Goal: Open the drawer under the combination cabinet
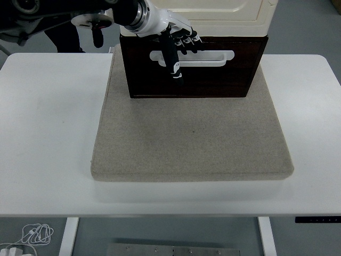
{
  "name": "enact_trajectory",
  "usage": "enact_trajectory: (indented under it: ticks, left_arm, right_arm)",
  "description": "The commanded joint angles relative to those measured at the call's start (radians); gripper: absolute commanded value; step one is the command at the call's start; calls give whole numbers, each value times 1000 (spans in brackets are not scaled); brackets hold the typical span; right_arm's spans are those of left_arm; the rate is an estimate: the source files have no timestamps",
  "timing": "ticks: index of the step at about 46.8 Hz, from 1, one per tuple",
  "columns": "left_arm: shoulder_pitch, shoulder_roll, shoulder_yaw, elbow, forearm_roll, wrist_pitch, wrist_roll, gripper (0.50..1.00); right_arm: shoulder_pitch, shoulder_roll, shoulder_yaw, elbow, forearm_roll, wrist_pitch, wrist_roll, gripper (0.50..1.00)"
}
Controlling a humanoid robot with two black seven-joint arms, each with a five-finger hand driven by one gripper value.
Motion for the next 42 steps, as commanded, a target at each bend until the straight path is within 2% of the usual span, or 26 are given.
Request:
enact_trajectory:
  ticks: [1, 12, 21, 42]
  left_arm:
    - [2, -1, 0, 2, 0, 2, 1, 1000]
    - [14, -3, 0, 9, 13, 11, 18, 1000]
    - [30, -33, -2, 34, 15, 16, 18, 1000]
    - [42, -37, -3, 37, 27, 24, 18, 1000]
  right_arm:
    - [0, 0, 0, 0, 0, 0, 0, 926]
    - [0, 0, 0, 0, 0, 0, 0, 926]
    - [0, 0, 0, 0, 0, 0, 0, 926]
    - [0, 0, 0, 0, 0, 0, 0, 926]
